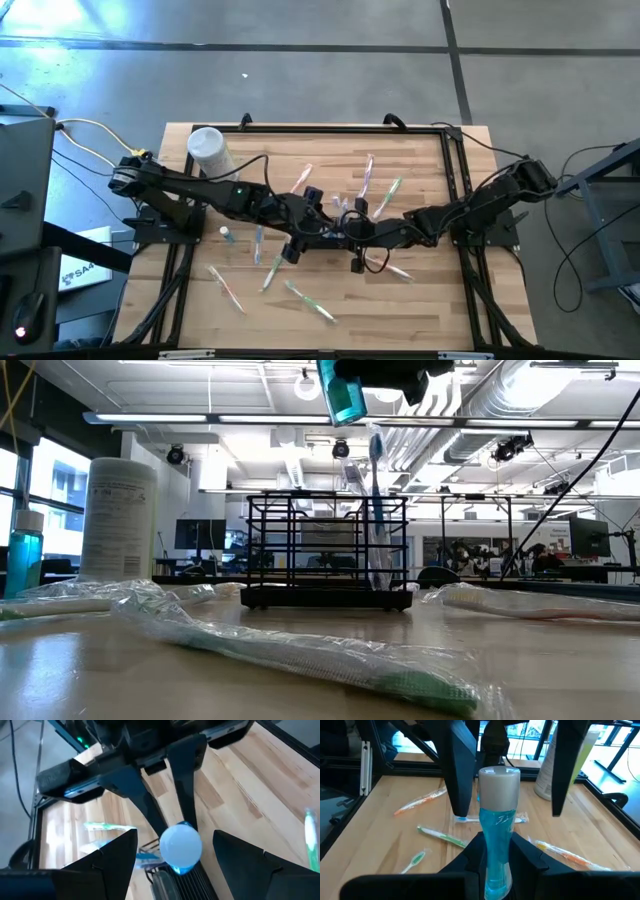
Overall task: Pick & Place toothbrushing station
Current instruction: Put the right blue mouthwash into the black mesh
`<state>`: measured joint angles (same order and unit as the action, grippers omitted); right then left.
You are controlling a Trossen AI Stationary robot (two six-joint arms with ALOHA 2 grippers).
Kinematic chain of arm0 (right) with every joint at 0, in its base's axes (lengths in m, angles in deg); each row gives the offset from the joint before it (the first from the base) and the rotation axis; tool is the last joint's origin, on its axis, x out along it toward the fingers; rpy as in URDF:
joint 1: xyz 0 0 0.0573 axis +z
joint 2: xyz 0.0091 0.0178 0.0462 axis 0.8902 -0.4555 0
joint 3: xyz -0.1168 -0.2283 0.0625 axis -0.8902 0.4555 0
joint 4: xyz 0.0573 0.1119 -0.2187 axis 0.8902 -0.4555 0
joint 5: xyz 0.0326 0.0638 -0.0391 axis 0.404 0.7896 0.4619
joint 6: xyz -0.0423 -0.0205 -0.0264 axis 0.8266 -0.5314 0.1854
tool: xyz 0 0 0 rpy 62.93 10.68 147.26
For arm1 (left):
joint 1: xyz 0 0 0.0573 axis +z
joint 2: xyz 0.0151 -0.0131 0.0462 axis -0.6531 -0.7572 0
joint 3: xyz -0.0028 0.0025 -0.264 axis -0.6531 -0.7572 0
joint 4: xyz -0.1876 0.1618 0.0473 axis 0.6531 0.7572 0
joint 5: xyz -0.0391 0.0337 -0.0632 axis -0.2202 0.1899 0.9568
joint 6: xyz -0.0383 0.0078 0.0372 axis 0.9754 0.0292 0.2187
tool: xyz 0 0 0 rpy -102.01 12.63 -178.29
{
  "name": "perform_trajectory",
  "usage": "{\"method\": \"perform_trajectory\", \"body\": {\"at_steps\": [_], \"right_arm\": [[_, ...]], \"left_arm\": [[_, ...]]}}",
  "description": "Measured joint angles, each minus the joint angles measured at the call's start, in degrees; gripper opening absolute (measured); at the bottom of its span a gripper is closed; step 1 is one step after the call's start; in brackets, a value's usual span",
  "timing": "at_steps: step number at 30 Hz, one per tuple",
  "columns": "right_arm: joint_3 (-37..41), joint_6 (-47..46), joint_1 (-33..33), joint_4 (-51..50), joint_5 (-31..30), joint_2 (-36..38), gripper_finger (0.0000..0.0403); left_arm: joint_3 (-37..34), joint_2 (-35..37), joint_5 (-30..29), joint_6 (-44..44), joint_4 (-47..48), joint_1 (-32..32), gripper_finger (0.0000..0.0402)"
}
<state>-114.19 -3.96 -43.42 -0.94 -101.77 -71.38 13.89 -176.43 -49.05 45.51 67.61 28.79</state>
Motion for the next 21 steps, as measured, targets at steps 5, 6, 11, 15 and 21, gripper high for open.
{"method": "perform_trajectory", "body": {"at_steps": [5, 6, 11, 15, 21], "right_arm": [[0.0, 0.0, 0.0, -0.5, 0.0, 0.0, 0.0052], [0.0, 0.0, 0.0, -0.4, 0.0, 0.0, 0.0052], [0.0, 0.0, 0.0, -0.5, 0.0, 0.0, 0.0052], [0.0, 0.0, 0.0, -0.5, 0.0, 0.0, 0.0052], [0.0, 0.4, 0.0, -0.6, 0.1, 0.0, 0.0052]], "left_arm": [[0.0, 0.0, 0.4, 0.0, -0.3, 0.0, 0.0255], [0.0, 0.0, 0.9, 0.0, -0.3, 0.0, 0.0252], [0.0, -0.3, 1.1, 0.4, -0.2, 0.0, 0.0206], [0.0, -0.4, 2.8, 0.4, -0.4, 0.0, 0.0153], [0.0, -0.7, 2.8, 0.0, -0.4, 0.0, 0.0093]]}}
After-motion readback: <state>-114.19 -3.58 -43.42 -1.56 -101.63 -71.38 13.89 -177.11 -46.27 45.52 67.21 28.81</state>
